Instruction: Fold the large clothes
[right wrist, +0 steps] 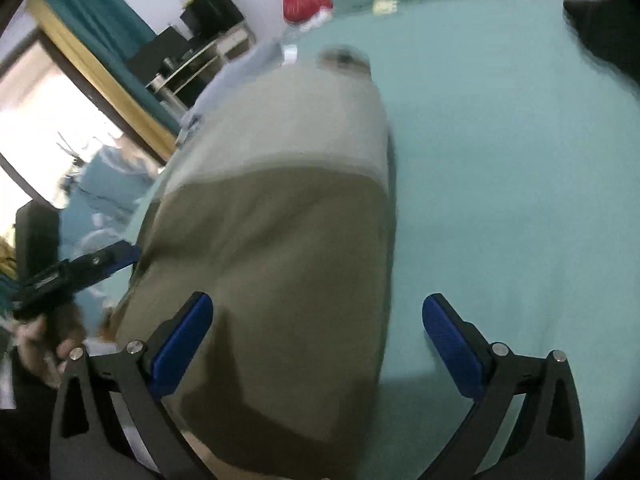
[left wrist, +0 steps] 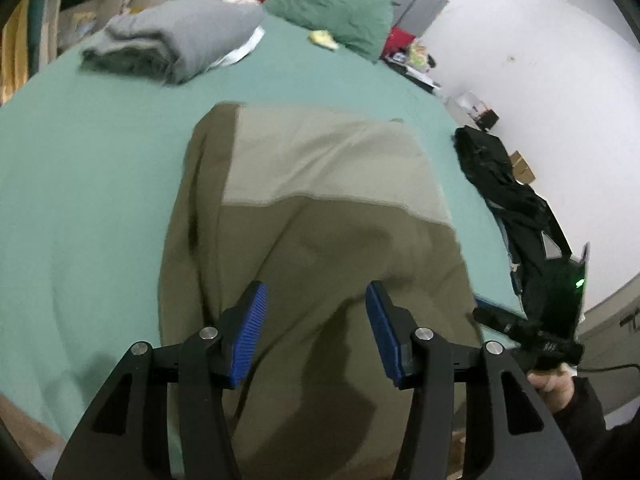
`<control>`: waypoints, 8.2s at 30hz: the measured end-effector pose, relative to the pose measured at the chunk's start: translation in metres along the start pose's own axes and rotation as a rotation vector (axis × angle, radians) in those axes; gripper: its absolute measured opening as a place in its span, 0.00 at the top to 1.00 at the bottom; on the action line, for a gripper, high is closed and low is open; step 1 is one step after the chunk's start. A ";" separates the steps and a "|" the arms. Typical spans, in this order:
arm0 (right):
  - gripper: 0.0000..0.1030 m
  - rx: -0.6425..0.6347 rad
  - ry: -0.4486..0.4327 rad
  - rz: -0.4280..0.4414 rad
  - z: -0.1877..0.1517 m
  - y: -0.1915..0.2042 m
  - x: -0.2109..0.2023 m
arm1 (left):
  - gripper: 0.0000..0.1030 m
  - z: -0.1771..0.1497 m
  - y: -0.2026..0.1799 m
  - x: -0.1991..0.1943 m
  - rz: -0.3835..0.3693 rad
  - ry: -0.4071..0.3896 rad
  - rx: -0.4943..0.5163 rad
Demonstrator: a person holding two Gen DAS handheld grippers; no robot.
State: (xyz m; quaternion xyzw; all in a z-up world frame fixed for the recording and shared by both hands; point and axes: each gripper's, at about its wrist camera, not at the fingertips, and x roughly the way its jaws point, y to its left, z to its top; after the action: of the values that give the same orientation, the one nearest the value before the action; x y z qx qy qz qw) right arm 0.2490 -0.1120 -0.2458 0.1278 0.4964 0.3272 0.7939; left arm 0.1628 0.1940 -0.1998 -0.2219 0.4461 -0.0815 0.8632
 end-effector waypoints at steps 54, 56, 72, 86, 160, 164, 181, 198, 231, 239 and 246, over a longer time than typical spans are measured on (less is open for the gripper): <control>0.04 -0.007 0.001 -0.105 0.016 -0.090 -0.044 | 0.10 -0.031 -0.034 0.080 -0.008 0.106 -0.053; 0.03 0.012 -0.003 -0.078 0.012 -0.095 -0.042 | 0.08 -0.032 -0.028 0.079 -0.084 0.101 -0.125; 0.07 0.049 0.020 -0.030 -0.007 -0.099 -0.039 | 0.01 -0.043 -0.091 0.116 -0.196 0.255 0.013; 0.60 -0.029 -0.131 -0.108 -0.024 -0.063 -0.071 | 0.67 -0.028 -0.132 0.127 -0.250 0.189 0.135; 0.45 -0.036 -0.074 0.210 0.038 0.248 0.231 | 0.39 0.094 0.281 -0.076 0.199 -0.025 -0.010; 0.34 -0.051 -0.071 0.171 0.036 0.248 0.223 | 0.39 0.087 0.252 -0.106 0.303 -0.077 0.002; 0.19 -0.397 -0.164 0.037 0.083 0.287 0.213 | 0.39 0.128 0.199 -0.147 0.345 -0.234 0.148; 0.12 -0.455 -0.097 -0.039 0.093 0.280 0.269 | 0.40 0.155 0.294 -0.059 0.405 -0.099 -0.128; 0.03 -0.330 0.108 -0.035 -0.022 0.229 0.139 | 0.39 -0.006 0.186 -0.169 0.487 -0.146 -0.173; 0.03 -0.307 0.076 -0.049 -0.034 0.198 0.089 | 0.39 -0.034 0.118 -0.170 0.450 -0.203 -0.097; 0.03 -0.277 0.013 -0.077 -0.044 0.162 0.033 | 0.39 -0.047 0.050 -0.162 0.422 -0.243 -0.018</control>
State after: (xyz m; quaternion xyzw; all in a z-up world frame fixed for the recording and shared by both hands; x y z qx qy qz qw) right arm 0.1569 0.0256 -0.2044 -0.0044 0.4560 0.3628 0.8127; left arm 0.0270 0.2787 -0.1274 -0.1398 0.3760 0.1319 0.9064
